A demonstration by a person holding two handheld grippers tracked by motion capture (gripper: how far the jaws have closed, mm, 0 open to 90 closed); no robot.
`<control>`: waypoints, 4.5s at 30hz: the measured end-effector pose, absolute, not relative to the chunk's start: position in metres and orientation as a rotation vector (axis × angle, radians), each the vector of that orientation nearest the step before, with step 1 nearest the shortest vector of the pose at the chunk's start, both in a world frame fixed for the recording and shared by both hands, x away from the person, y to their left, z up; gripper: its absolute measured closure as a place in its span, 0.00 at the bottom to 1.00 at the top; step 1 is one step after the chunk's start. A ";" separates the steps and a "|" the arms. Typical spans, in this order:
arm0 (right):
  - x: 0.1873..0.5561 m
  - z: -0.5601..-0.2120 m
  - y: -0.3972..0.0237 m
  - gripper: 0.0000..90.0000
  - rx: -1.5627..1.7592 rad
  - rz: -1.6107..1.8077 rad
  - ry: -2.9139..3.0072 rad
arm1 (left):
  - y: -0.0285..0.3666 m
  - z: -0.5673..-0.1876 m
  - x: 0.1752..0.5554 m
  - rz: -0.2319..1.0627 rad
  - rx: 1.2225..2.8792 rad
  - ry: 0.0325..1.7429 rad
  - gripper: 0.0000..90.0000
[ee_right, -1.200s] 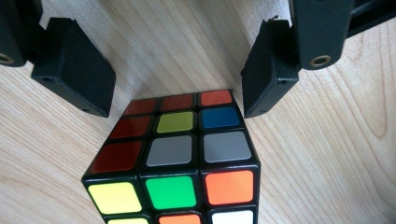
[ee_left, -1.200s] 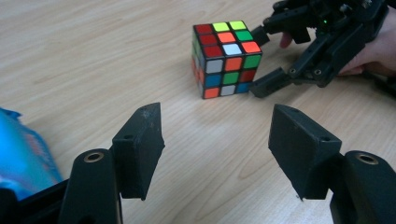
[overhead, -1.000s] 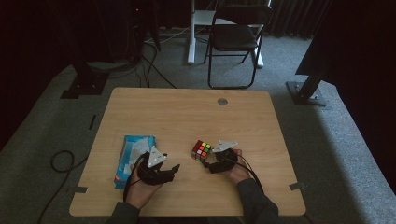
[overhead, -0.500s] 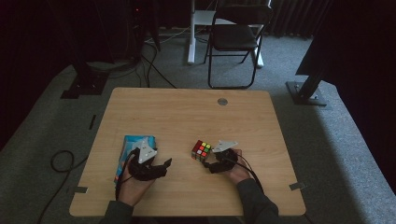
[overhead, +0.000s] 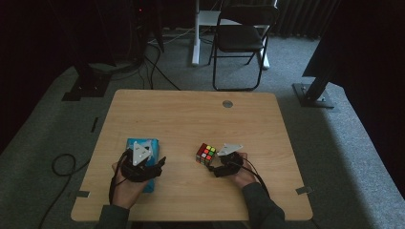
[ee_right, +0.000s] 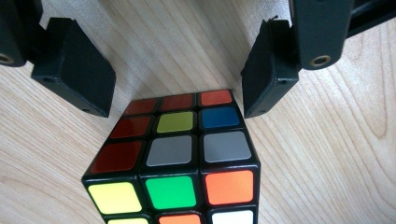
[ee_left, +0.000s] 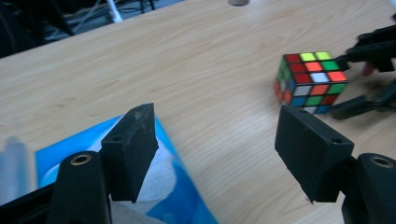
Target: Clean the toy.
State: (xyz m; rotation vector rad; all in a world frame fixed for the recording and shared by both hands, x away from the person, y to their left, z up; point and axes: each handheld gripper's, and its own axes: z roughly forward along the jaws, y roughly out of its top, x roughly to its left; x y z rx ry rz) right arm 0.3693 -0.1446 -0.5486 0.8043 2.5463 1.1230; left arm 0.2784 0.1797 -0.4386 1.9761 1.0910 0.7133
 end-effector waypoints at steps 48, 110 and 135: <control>0.369 -0.549 -0.145 0.29 0.806 1.122 2.546 | 0.217 -0.436 0.264 0.874 1.948 1.148 0.31; 0.369 -0.549 -0.145 0.29 0.806 1.121 2.545 | 0.196 -0.464 0.280 0.967 2.225 1.138 0.84; 0.369 -0.549 -0.145 0.29 0.807 1.123 2.545 | 0.223 -0.430 0.283 0.810 1.996 1.184 0.99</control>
